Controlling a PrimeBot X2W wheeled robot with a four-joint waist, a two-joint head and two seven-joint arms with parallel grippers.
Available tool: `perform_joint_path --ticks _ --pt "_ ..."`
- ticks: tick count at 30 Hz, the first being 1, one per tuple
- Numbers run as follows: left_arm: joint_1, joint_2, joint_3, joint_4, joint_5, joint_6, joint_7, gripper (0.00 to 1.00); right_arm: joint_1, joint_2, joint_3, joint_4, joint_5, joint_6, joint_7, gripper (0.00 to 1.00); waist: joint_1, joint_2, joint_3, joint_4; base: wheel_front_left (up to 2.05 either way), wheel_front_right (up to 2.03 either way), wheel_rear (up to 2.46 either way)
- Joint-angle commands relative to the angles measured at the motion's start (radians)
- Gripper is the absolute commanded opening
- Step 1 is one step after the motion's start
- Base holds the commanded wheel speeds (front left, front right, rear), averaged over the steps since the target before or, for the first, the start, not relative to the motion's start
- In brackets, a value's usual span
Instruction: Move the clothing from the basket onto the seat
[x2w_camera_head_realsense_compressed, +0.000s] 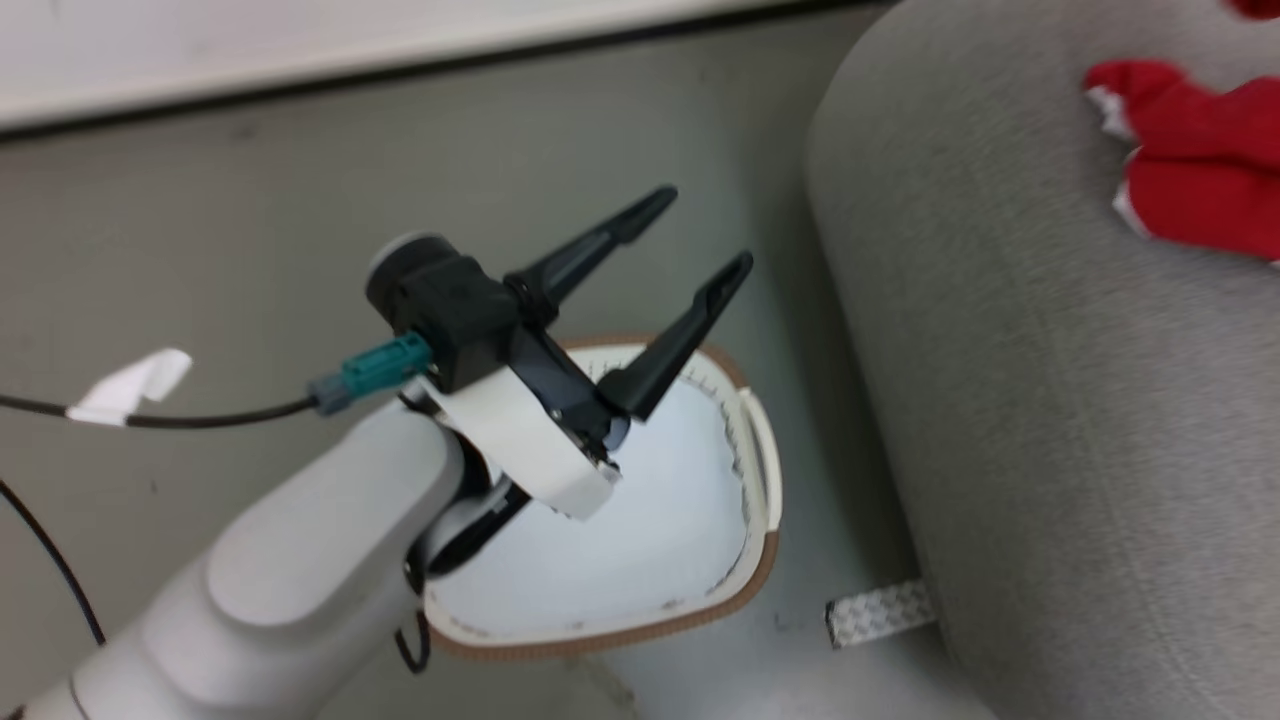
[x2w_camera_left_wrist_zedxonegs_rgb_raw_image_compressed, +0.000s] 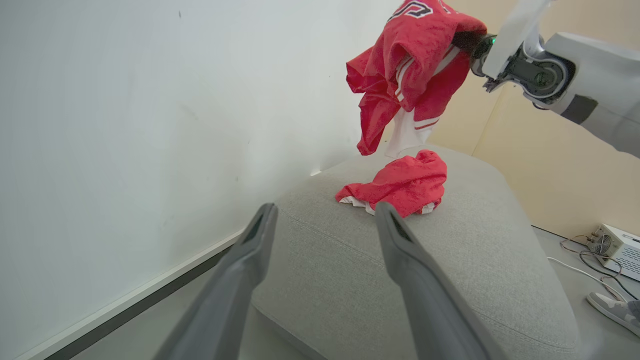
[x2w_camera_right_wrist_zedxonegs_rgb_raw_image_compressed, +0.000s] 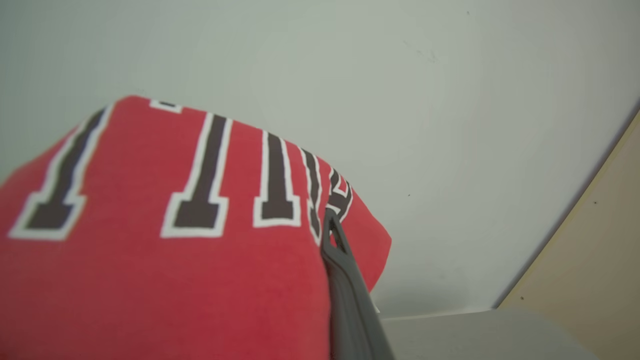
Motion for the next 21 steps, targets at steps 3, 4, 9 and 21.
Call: perform_joint_path --ticks 3,4,9,21 --pt "-0.051 0.032 0.017 -0.038 0.026 -0.006 0.001 1.00 -0.018 0.006 -0.136 -0.002 -0.117 -0.002 0.038 0.00 -0.0001 0.0000 0.190 0.071 0.00 0.00 0.00" --pt "-0.060 0.036 0.020 -0.047 0.029 -0.008 0.000 1.00 -0.005 0.008 -0.168 -0.001 -0.152 -0.002 0.043 0.00 -0.0001 0.0000 0.205 0.076 0.00 0.00 0.00" --pt "-0.073 0.052 0.025 -0.075 0.040 -0.014 0.000 1.00 0.102 0.067 -0.336 0.034 -0.302 -0.002 0.030 0.00 -0.0001 0.0000 0.247 0.091 0.00 0.00 0.00" --pt "0.003 0.106 0.045 -0.023 0.028 -0.016 -0.002 1.00 0.302 0.232 -0.535 0.156 -0.506 -0.002 -0.182 1.00 -0.0001 0.0000 0.164 0.050 0.00 0.00 0.00"
